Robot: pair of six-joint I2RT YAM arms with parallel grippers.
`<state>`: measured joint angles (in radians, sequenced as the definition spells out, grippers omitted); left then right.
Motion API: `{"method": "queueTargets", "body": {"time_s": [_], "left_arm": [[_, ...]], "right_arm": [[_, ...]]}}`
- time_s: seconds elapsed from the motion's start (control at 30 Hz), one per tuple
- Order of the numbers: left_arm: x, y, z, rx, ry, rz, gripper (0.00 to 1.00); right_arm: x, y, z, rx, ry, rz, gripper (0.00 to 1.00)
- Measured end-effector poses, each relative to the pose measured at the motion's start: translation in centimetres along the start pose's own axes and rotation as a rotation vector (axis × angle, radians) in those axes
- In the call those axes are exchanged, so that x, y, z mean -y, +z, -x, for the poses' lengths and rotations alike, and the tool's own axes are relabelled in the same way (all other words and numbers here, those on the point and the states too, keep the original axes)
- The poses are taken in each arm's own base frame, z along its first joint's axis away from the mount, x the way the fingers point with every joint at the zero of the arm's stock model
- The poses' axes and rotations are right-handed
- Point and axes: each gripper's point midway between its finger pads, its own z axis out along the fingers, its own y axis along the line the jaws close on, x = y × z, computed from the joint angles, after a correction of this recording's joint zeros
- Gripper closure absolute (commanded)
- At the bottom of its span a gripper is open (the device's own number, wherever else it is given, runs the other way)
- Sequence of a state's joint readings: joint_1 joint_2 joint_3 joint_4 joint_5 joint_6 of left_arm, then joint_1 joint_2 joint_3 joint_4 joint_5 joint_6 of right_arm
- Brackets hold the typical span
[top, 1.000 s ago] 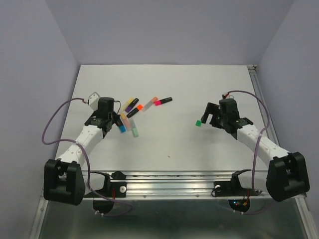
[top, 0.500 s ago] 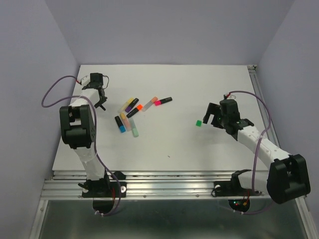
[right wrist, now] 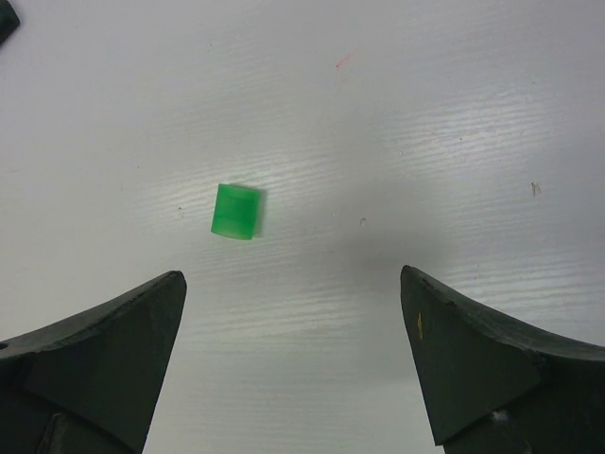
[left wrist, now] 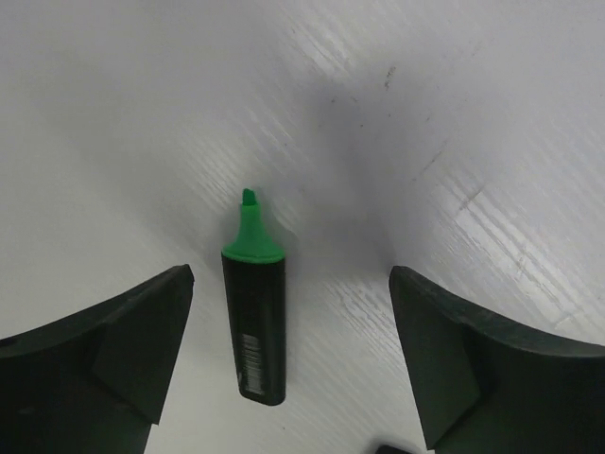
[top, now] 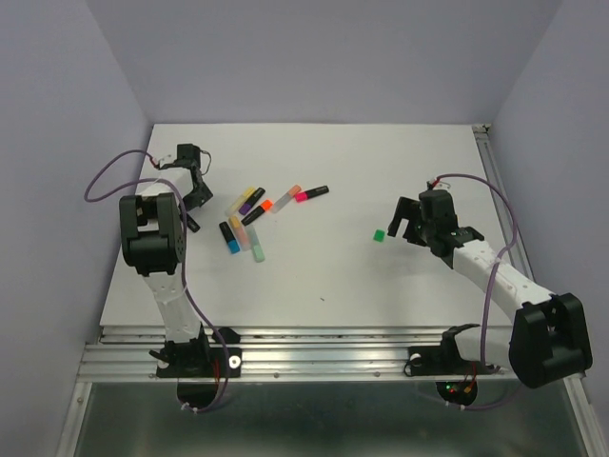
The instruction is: Open the pen caps
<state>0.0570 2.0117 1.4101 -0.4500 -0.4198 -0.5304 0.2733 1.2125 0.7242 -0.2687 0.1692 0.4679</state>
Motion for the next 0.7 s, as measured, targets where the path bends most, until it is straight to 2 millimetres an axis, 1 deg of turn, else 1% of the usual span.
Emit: {"method": "queueTargets", "body": {"time_s": [0.1, 0.2, 0.3, 0.37, 0.4, 0.47, 0.53, 0.6, 0.63, 0.7], "left_arm": [[0.4, -0.7, 0.4, 0.002, -0.014, -0.034, 0.01], [0.4, -1.6, 0.3, 0.0, -0.023, -0.067, 0.01], [0.1, -3.4, -0.4, -0.01, -0.036, -0.124, 0.01], [0.0, -5.2, -0.6, 0.005, -0.055, -0.188, 0.01], [0.0, -6.5, -1.0, 0.019, -0.073, -0.236, 0.01], [0.0, -7.8, -1.8, 0.025, -0.081, -0.288, 0.01], [0.2, -8.9, -3.3, 0.02, -0.076, -0.339, 0.01], [0.5, -9.5, -4.9, 0.003, -0.062, -0.364, 0.01], [0.7, -9.7, -6.0, -0.014, -0.05, -0.377, 0.01], [1.2, -9.9, -7.2, -0.031, -0.033, -0.39, 0.01]], "right_arm": [[0.0, 0.0, 0.0, -0.001, 0.0, 0.0, 0.0], [0.0, 0.0, 0.0, -0.001, 0.0, 0.0, 0.0], [0.0, 0.0, 0.0, 0.0, 0.0, 0.001, 0.0], [0.0, 0.0, 0.0, 0.0, 0.0, 0.001, 0.0], [0.0, 0.0, 0.0, 0.0, 0.0, 0.001, 0.0], [0.0, 0.0, 0.0, 0.0, 0.0, 0.001, 0.0], [0.0, 0.0, 0.0, 0.0, 0.0, 0.001, 0.0], [0.0, 0.0, 0.0, 0.0, 0.0, 0.001, 0.0], [0.0, 0.0, 0.0, -0.001, 0.0, 0.001, 0.0], [0.0, 0.0, 0.0, 0.0, 0.0, 0.001, 0.0]]}}
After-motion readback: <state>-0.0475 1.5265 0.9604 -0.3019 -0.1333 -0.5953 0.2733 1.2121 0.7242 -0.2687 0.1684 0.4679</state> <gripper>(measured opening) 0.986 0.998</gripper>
